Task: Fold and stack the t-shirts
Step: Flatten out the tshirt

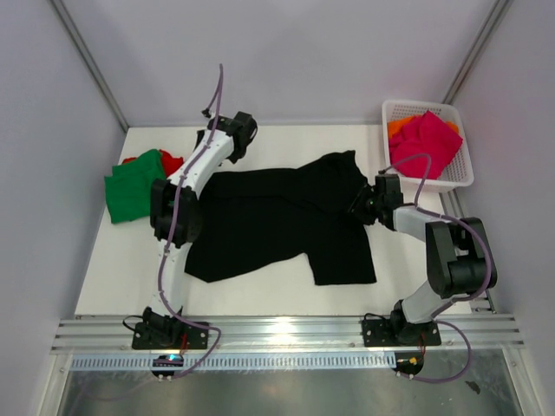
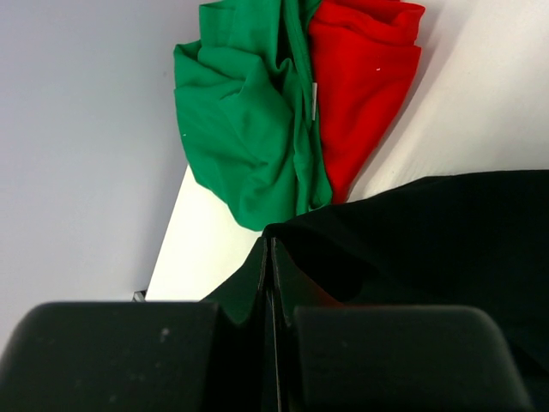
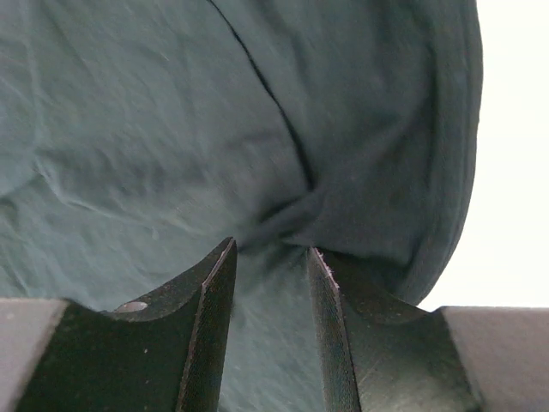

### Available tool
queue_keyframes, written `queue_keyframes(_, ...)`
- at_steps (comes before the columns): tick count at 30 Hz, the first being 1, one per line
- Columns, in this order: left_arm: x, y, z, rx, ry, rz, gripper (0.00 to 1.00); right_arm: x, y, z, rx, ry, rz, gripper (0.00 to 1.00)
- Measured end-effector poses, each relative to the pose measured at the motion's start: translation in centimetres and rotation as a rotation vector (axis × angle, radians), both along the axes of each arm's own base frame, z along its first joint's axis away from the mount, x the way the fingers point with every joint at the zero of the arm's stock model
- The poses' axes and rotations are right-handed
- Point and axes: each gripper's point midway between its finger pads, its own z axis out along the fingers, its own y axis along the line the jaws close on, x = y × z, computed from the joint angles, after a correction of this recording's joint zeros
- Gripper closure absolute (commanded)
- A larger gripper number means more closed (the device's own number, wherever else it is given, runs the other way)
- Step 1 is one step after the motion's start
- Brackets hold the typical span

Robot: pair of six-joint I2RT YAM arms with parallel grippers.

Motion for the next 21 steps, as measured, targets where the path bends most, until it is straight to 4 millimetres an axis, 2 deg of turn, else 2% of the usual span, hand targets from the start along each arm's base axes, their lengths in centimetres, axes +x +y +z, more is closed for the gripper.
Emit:
queue_keyframes(6, 0.0, 0.0, 0.0, 0.001, 0.002, 0.0, 1.0, 2.0, 0.3, 2.7, 0.009, -0.05, 0.006, 0.57)
queue_keyframes(18, -0.1, -0.3, -0.5, -0.028, 0.009, -0.001, 1.0, 0.5, -0.1, 9.1, 0.001, -0.163, 0.009, 0.57)
queue_keyframes(21, -0.2, -0.8, -1.1, -0.074, 0.018, -0.002, 1.0, 0.4, 0.3, 8.8, 0.007, -0.158, 0.036, 0.57)
